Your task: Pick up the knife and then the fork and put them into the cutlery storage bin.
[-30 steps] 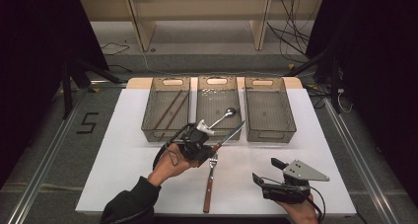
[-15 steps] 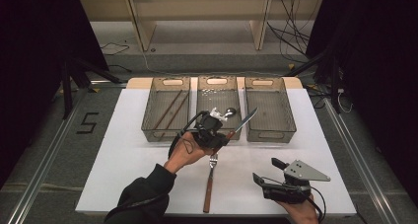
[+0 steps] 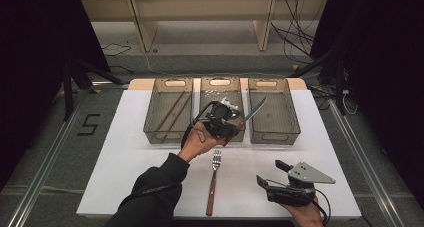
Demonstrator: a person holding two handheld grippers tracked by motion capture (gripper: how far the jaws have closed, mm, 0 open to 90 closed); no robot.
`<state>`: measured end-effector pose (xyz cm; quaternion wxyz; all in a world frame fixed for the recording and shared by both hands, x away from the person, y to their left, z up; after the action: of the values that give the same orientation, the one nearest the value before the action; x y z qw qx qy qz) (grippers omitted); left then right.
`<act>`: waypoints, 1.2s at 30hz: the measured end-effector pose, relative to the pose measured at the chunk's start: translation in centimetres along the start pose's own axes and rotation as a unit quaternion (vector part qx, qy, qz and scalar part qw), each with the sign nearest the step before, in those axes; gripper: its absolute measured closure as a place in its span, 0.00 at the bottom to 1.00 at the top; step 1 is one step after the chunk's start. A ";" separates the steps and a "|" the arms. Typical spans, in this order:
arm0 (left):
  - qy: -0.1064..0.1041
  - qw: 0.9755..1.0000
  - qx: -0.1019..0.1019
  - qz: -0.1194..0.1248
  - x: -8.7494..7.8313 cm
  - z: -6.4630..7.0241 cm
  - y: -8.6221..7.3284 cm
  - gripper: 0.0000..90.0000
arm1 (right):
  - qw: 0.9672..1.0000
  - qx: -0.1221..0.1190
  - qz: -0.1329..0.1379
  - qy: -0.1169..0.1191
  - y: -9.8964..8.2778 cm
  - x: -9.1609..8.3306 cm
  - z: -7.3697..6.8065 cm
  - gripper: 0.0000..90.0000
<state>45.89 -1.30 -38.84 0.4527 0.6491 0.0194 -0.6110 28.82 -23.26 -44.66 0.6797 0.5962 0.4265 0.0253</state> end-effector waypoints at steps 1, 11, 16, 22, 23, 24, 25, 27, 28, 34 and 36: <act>0.000 1.000 0.001 0.000 0.0 -0.1 0.3 0.84 | 1.000 0.001 0.000 0.000 0.0 0.0 0.0 0.21; -0.002 1.000 -0.005 0.012 0.8 -0.2 2.7 0.84 | 1.000 0.001 0.001 0.002 0.0 0.0 0.0 0.21; -0.002 1.000 -0.011 0.007 1.8 -0.3 3.4 0.84 | 1.000 -0.001 0.002 0.003 0.0 0.0 0.0 0.21; -0.007 1.000 -0.023 0.011 2.6 -0.7 4.3 0.84 | 1.000 0.000 0.001 0.004 0.0 0.0 0.0 0.21; -0.007 1.000 -0.022 0.011 2.7 -0.7 4.4 0.84 | 1.000 0.000 0.001 0.004 0.0 0.0 0.0 0.21; -0.006 1.000 -0.021 0.010 2.8 -0.7 4.6 0.84 | 1.000 0.000 0.002 0.004 0.0 0.0 0.0 0.21; -0.007 1.000 -0.025 0.012 2.9 -0.6 4.7 0.84 | 1.000 0.000 0.003 0.004 0.0 0.0 0.0 0.21; -0.006 1.000 -0.023 0.011 3.1 -0.6 5.0 0.84 | 1.000 0.000 0.002 0.004 0.0 0.0 0.0 0.21; -0.007 1.000 -0.024 0.012 3.2 -0.6 5.2 0.84 | 1.000 0.001 0.002 0.004 0.0 0.0 0.0 0.21; -0.011 0.999 -0.030 0.015 3.7 -0.5 6.3 0.84 | 1.000 0.001 0.004 0.005 0.0 0.0 0.0 0.21; -0.012 0.999 -0.032 0.015 3.8 -0.5 6.6 0.84 | 1.000 0.001 0.004 0.007 0.0 0.0 0.0 0.21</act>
<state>51.08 -6.93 -38.29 0.4826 0.6270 0.0230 -0.6111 28.82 -23.31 -44.66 0.6762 0.5981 0.4289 0.0313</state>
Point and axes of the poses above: each handheld gripper's, and its own axes: x roughly forward along the jaws, y roughly out of its top, z roughly to its right, the point moved 1 cm from there along x, roughly forward along the jaws, and after that the axes turned 8 degrees about -z, right-handed, at the moved point
